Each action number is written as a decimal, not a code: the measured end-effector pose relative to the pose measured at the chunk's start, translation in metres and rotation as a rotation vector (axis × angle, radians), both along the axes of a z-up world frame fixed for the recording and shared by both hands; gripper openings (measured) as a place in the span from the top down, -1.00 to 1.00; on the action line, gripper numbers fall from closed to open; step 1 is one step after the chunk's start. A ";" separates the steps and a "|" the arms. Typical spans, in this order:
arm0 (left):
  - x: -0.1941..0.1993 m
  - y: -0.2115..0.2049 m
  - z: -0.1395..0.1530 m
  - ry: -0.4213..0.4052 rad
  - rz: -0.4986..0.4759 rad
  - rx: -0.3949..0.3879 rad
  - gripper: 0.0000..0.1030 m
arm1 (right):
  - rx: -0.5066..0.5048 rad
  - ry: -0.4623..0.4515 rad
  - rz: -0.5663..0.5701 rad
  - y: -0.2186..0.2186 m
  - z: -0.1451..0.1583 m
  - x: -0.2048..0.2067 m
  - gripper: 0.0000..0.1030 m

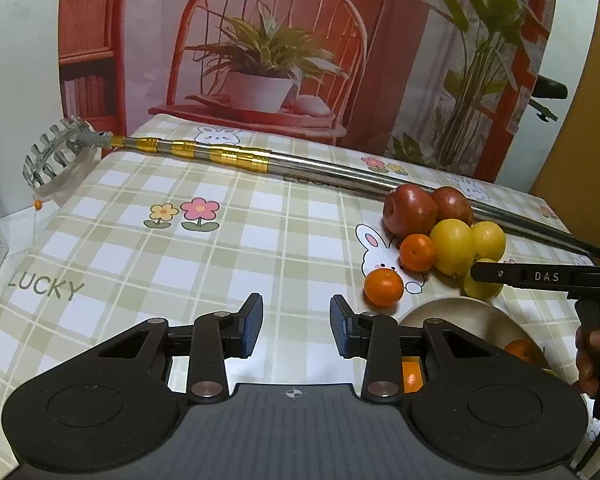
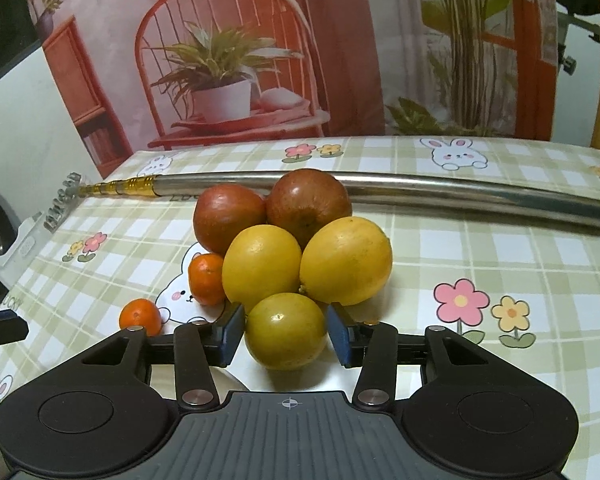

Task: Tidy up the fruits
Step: 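Grasp a yellow-green grapefruit with the right tool while the left tool returns to the pile, then carry the grapefruit over the plate with the right tool and release it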

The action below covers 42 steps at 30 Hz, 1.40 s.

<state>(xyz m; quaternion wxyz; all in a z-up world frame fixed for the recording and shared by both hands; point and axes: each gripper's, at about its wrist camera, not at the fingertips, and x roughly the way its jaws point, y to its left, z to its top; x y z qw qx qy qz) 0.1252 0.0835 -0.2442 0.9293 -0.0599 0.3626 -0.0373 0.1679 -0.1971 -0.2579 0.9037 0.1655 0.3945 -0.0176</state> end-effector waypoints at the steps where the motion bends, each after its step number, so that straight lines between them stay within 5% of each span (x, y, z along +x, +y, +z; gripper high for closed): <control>1: 0.000 0.000 -0.001 0.003 -0.001 0.000 0.25 | 0.001 0.001 -0.001 0.000 -0.001 0.001 0.16; 11: -0.001 -0.005 -0.002 0.008 -0.015 0.006 0.25 | 0.059 0.019 0.013 0.001 -0.012 0.002 0.15; 24: -0.006 -0.010 -0.001 0.005 -0.026 0.003 0.25 | -0.010 -0.041 0.036 0.015 0.017 -0.032 0.16; 42: -0.011 -0.009 0.001 0.000 -0.029 -0.006 0.24 | -0.049 0.013 0.120 0.052 0.017 -0.038 0.15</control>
